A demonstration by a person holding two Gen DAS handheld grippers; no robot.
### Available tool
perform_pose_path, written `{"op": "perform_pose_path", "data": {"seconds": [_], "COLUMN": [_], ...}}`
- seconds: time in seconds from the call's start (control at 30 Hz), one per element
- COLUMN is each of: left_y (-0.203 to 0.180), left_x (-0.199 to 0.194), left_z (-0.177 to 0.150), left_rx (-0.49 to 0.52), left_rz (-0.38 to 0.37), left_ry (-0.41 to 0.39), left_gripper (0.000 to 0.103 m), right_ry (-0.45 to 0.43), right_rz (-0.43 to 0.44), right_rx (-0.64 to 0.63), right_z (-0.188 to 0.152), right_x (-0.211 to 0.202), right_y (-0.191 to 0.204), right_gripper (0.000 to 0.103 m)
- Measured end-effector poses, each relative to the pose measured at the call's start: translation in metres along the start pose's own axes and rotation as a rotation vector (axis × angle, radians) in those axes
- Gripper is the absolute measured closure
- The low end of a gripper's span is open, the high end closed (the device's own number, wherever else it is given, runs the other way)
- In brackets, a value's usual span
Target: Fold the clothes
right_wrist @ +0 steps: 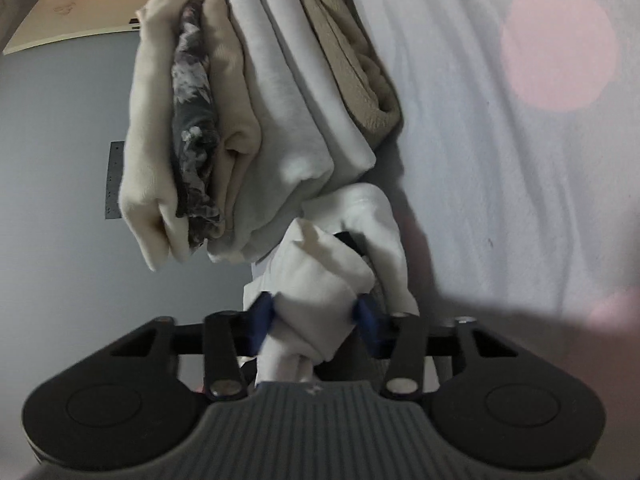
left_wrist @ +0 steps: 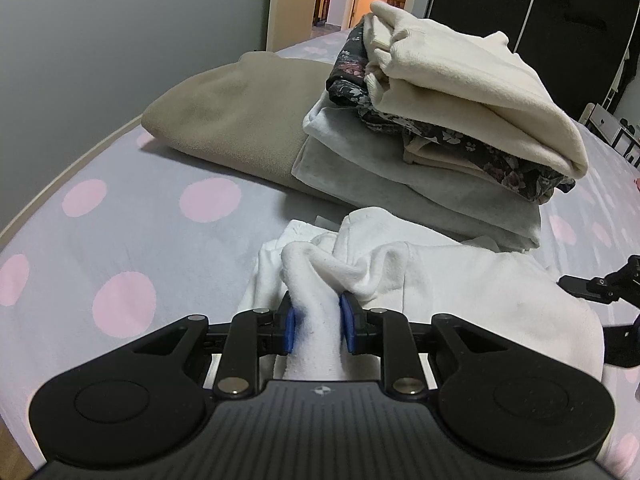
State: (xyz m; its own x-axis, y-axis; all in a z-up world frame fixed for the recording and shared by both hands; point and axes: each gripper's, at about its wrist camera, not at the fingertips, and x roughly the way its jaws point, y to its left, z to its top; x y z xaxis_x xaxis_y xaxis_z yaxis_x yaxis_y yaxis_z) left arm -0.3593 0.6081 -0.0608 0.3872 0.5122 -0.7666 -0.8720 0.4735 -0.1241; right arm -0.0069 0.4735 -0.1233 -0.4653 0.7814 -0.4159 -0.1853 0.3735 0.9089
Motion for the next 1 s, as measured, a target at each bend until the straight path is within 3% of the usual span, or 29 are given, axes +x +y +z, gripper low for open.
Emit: {"op": "perform_pose_path", "data": {"seconds": [0.1,0.13,0.27,0.37,0.4,0.67,0.8,0.9,0.93,1.0], "left_y": [0.001,0.001,0.003,0.003,0.002,0.002,-0.004,-0.008,-0.009,-0.011], "left_x": [-0.006,-0.007,-0.004,0.001,0.003,0.018,0.010,-0.010,-0.016,-0.029], "left_z": [0.001,0.001,0.002,0.002,0.002,0.000,0.001,-0.001,-0.001,-0.001], "left_rx": [-0.005,-0.010,-0.022,-0.011,-0.003,0.022,0.061,0.103,0.113,0.118], "left_rz": [-0.005,-0.009,-0.014,-0.003,0.004,0.039,0.071,0.103,0.118,0.152], "left_ry": [-0.017,-0.021,-0.019,-0.013,-0.011,0.029,0.004,-0.044,-0.058,-0.069], "left_gripper": [0.083,0.083,0.083,0.083,0.083,0.082,0.076,0.073,0.072,0.072], "right_ry": [-0.017,-0.028,-0.071,-0.087,-0.088,-0.062,-0.068,-0.099,-0.118,-0.148], "right_rz": [-0.008,-0.006,-0.063,-0.244,-0.298,-0.427,-0.455,-0.457,-0.460,-0.481], "right_rx": [-0.133,-0.237,-0.840,-1.205,-1.275,-1.259,-1.243,-1.227,-1.227,-1.241], "right_z": [0.001,-0.001,-0.028,-0.050,-0.054,-0.044,-0.047,-0.053,-0.056,-0.065], "right_x": [-0.002,-0.004,-0.012,0.008,0.016,0.046,0.049,0.039,0.033,0.022], "right_y": [0.021,0.035,0.098,0.119,0.120,0.098,0.101,0.108,0.110,0.115], "right_gripper": [0.072,0.075,0.077,0.078,0.078,0.079,0.077,0.069,0.062,0.061]}}
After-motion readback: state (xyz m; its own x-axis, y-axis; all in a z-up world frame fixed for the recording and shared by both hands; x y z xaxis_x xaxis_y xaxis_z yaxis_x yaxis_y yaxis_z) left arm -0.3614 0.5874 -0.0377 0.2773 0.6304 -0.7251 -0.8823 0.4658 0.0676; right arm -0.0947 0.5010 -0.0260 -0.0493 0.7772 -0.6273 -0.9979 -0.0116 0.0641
